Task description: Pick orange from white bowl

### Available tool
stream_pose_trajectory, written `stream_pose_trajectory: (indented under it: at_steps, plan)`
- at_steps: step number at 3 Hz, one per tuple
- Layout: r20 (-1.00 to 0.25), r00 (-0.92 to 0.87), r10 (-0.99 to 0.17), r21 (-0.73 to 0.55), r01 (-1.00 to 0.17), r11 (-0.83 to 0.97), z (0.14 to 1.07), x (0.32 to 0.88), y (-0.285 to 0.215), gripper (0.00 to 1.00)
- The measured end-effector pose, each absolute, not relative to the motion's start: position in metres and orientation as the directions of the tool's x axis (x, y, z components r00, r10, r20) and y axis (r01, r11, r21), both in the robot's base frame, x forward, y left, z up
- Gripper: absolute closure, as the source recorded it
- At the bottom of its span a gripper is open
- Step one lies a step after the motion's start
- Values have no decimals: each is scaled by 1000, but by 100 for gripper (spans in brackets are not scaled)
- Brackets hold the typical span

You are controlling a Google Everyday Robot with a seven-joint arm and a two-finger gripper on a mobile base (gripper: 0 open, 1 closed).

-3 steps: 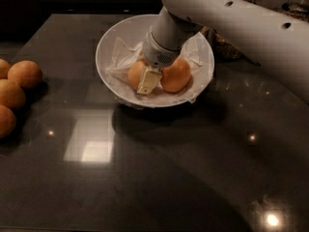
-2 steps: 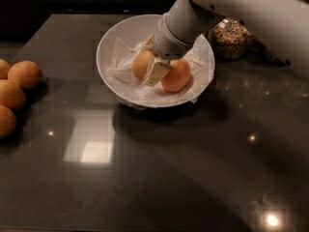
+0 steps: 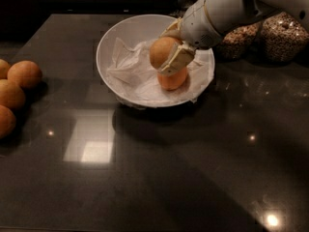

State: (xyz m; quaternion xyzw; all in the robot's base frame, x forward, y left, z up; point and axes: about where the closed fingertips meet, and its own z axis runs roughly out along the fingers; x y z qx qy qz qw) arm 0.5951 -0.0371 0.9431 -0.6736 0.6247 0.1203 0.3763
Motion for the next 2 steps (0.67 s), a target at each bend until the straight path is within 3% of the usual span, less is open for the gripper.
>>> stream_pose_trajectory:
  at_steps: [2]
  plan:
    - [-695, 201, -691, -379, -918, 115, 973, 576, -66, 100]
